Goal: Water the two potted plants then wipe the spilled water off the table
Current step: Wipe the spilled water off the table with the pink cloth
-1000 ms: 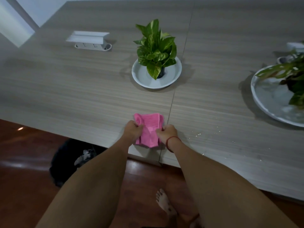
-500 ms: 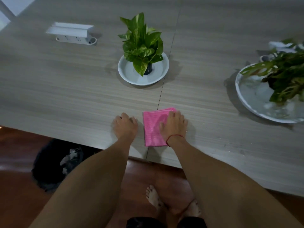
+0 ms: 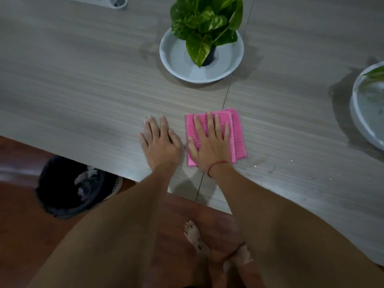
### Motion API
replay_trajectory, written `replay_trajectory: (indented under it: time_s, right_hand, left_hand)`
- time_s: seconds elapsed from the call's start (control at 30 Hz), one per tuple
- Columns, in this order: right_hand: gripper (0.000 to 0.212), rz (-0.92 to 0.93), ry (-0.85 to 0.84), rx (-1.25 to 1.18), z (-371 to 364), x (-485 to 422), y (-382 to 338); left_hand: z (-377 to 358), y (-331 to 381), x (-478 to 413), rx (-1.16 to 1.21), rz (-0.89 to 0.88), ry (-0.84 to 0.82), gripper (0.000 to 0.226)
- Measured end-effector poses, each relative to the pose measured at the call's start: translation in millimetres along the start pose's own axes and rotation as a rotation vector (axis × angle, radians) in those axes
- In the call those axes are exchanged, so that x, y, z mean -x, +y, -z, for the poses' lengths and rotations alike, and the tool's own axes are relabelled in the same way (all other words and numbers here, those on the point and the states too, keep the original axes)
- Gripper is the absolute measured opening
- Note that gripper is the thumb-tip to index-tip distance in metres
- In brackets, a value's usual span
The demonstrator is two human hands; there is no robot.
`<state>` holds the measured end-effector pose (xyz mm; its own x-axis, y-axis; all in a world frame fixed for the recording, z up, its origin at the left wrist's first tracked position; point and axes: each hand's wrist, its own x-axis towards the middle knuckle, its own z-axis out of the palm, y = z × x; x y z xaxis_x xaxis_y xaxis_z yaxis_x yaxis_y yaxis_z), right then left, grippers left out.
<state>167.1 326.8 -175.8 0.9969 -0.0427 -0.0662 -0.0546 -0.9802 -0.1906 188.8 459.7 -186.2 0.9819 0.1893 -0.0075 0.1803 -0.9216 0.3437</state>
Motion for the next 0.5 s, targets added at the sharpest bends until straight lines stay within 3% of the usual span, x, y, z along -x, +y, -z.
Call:
replay_trajectory:
  time_s: [0.5]
  right_hand:
    - [0.068,0.020,-0.085,0.062,8,47,43]
  left_hand:
    - [10,7,5,0.001,0.029,-0.032,0.055]
